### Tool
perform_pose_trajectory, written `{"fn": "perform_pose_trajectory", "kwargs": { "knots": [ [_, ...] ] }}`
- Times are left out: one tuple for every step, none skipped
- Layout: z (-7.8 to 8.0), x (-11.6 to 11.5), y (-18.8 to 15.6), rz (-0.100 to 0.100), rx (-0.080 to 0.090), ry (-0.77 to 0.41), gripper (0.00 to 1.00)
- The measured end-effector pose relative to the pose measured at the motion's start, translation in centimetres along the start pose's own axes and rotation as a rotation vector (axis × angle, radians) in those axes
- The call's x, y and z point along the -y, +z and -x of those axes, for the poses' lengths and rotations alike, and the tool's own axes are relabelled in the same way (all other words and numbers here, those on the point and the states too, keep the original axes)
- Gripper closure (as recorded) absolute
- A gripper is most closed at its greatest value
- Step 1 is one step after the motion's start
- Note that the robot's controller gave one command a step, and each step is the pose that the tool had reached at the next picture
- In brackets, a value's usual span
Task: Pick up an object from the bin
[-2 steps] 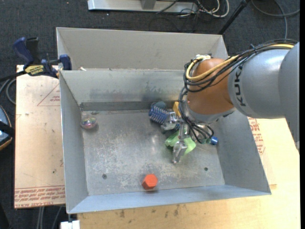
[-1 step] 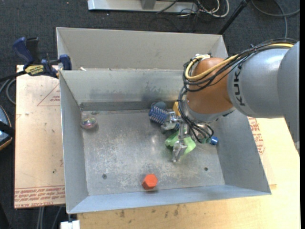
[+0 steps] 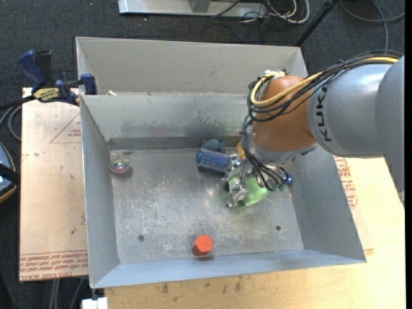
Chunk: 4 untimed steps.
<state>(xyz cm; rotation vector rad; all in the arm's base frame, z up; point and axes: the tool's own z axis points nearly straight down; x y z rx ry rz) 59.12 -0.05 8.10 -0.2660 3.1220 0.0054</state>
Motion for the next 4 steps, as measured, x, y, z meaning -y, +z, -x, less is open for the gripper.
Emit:
{"fn": "perform_pose_trajectory", "kwargs": {
  "knots": [
    [0.1, 0.0, -1.7, -0.002, -0.004, 0.001, 1.0],
    [0.3, -0.1, -4.6, -0.002, -0.003, 0.003, 1.0],
    [0.5, -0.1, -8.5, -0.003, -0.002, 0.004, 1.0],
    [0.6, -0.1, -10.9, -0.003, -0.003, 0.006, 1.0]
  ]
}}
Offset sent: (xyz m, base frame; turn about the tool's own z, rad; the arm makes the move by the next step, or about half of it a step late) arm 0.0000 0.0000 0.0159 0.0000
